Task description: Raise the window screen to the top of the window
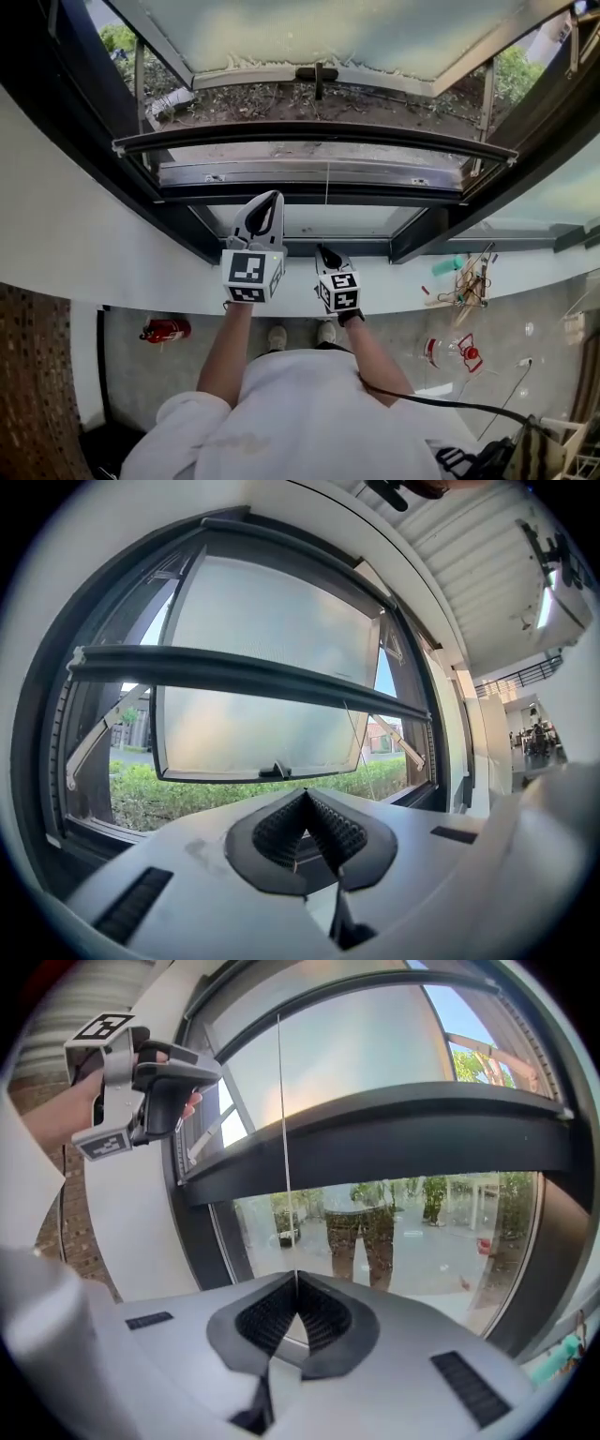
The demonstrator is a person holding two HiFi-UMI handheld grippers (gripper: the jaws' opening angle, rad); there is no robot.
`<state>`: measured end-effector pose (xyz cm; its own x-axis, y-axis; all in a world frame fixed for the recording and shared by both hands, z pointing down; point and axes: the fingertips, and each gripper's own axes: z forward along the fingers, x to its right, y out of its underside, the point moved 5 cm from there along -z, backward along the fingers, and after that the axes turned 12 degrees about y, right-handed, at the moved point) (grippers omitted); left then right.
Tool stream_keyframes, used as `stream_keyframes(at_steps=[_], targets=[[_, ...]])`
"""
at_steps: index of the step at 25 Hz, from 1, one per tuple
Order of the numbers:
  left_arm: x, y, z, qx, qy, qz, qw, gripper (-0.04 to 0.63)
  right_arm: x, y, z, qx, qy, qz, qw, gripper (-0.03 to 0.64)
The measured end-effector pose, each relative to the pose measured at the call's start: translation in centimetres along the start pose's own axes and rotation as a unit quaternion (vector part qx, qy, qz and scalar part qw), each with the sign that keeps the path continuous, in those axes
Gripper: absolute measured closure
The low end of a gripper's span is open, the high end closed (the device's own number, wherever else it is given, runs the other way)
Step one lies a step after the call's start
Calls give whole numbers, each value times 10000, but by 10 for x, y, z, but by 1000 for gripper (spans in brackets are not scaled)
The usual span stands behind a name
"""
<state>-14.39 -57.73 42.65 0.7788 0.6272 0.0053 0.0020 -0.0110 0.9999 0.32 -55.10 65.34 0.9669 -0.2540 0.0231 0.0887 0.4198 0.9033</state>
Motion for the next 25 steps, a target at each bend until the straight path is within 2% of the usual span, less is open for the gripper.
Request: stream_keyframes(at_steps=[6, 13, 17, 25], targets=[[8, 4, 5, -165, 65, 118, 9998, 595, 3, -28, -10, 252, -136, 531, 9982, 615], [10, 9, 8, -207, 103, 14, 9997, 595, -3, -78, -25, 810, -333, 517, 9948, 615], [9, 7, 9, -129, 147, -150, 9997, 595, -7, -101, -31, 1087, -292, 421, 9928, 615], [5, -7, 14, 69, 197, -215, 9996, 595, -5, -179, -53, 2011, -327, 341, 9784, 615]])
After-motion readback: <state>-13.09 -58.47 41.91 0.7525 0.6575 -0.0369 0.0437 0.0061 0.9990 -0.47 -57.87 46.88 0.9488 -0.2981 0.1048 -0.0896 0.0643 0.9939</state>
